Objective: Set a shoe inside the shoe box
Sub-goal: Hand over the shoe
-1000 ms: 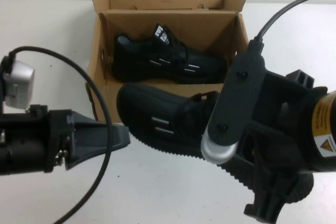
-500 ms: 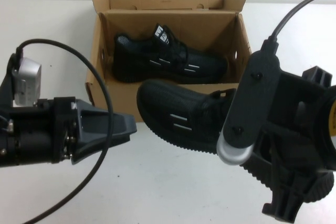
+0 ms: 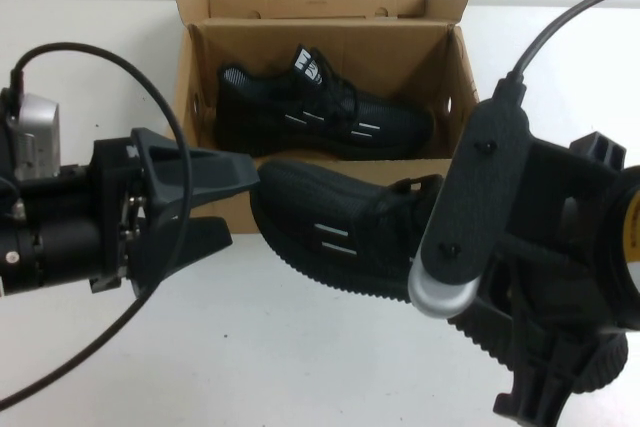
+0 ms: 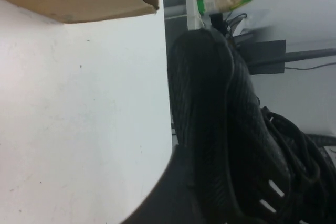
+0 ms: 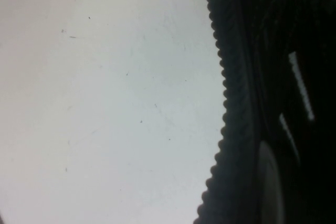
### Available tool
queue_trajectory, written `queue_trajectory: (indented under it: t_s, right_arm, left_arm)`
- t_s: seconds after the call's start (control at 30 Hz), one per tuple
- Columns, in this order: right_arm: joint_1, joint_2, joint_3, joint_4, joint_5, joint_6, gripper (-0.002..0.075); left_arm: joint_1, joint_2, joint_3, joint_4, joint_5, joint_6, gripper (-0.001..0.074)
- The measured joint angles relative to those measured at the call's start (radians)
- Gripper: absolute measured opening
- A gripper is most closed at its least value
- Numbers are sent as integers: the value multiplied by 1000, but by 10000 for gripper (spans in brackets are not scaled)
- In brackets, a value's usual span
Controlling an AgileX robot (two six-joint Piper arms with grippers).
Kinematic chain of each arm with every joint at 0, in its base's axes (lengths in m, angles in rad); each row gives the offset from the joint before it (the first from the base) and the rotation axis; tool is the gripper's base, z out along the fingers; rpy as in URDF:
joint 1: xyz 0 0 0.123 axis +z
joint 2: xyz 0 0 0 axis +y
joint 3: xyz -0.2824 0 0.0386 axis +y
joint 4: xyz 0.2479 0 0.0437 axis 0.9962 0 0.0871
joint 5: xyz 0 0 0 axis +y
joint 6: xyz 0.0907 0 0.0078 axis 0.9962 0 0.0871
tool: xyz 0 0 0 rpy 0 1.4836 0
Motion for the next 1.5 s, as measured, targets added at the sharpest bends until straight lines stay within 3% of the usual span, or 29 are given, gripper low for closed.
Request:
queue_trajectory:
  t_s: [0.63,0.83,0.93,1.03,1.07,1.5]
  right_arm:
    - [0,0,0,135,-68,-98,-5]
    - [0,0,0,145,-104,-104,-5]
    - [0,0,0,138,-106,-104,-5]
    - [0,2,0,133,-89,-104,-5]
    - [0,2,0,133,-89,-104,-5]
    - [0,13,0,171,-75,-102,-5]
  left_arm:
    - [0,180,-1,-130,75,127,635]
    - [-47,184,-2,-130,75,150,621]
    - [-69,195,-2,-134,75,150,503]
    - [-77,202,-2,-134,65,166,237]
    - [-78,202,-2,-134,63,171,179]
    - [-79,204,-2,-123,67,217,160]
